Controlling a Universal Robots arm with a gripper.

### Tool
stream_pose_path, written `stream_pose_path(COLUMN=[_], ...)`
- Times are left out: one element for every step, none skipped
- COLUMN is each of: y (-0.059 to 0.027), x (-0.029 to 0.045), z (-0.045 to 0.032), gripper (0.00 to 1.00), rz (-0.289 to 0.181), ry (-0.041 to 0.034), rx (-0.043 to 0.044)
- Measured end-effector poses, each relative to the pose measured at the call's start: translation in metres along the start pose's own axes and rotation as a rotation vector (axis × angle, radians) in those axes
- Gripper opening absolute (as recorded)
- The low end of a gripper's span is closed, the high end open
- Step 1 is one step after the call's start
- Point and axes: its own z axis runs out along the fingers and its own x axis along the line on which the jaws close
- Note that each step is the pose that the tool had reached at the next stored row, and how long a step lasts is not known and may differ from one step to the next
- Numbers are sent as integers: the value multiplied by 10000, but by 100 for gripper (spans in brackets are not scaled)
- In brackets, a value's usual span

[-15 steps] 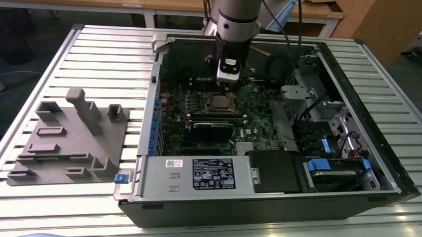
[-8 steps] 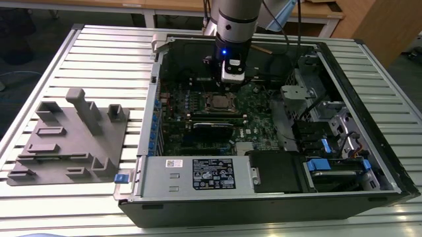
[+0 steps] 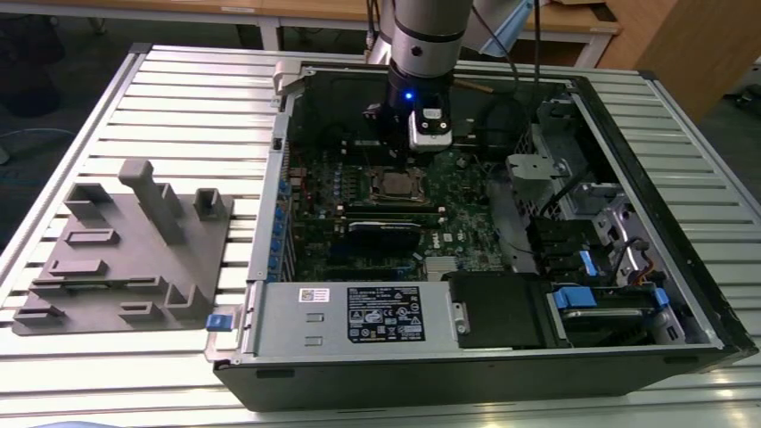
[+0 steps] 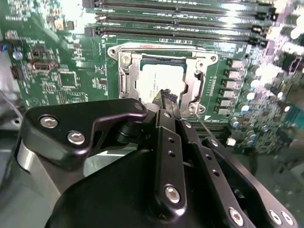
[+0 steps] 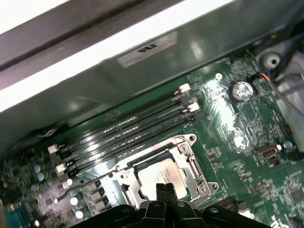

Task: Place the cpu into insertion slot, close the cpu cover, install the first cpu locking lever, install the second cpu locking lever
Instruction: 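Close the cpu cover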

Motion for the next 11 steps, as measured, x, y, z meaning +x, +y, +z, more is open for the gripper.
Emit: stream_pose_path(y=[0,0,0,0,0,0,0,0,0,0,0], x=[0,0,0,0,0,0,0,0,0,0,0], z=[1,2,2,3,4,4,5,6,7,7,7], gripper=[11,11,11,11,11,11,11,11,11,11,11], rz=[-174,-348,-523,-694,-868,-1048,-1219,-1387,-1554,-1708,-1801], ry=[4,7,11,14,17,21,25,29,31,34,36], rx=[2,5,8,11,14,17,20,23,26,28,30])
